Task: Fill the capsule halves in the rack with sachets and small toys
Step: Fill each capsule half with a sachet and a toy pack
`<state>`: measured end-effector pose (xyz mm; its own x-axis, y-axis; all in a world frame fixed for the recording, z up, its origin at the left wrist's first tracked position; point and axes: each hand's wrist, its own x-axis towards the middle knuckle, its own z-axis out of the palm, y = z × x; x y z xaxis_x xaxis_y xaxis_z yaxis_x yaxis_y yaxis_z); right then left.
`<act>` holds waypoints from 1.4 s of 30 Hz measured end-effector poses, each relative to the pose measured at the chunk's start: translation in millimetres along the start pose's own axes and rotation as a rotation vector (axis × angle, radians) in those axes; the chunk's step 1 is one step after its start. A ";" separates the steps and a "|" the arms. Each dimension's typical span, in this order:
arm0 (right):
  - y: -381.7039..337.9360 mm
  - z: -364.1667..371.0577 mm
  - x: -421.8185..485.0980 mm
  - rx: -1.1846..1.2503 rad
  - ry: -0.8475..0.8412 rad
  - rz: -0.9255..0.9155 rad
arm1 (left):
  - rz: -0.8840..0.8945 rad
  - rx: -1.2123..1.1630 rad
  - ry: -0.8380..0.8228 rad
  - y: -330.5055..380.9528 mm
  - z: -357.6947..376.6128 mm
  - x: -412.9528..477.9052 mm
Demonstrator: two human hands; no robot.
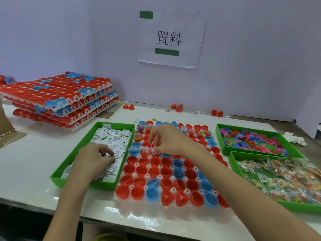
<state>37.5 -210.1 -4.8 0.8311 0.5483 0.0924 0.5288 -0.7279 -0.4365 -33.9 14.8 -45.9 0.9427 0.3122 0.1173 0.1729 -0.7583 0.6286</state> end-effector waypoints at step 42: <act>225.1 -86.2 -134.9 -0.067 0.335 0.856 | 0.029 0.058 -0.048 -1.5 3.7 1.3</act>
<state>59.3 -483.5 -38.4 0.9444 -0.3282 0.0210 -0.2889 -0.8585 -0.4238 -31.9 14.2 -49.5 0.9598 0.2633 0.0972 0.1604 -0.7988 0.5798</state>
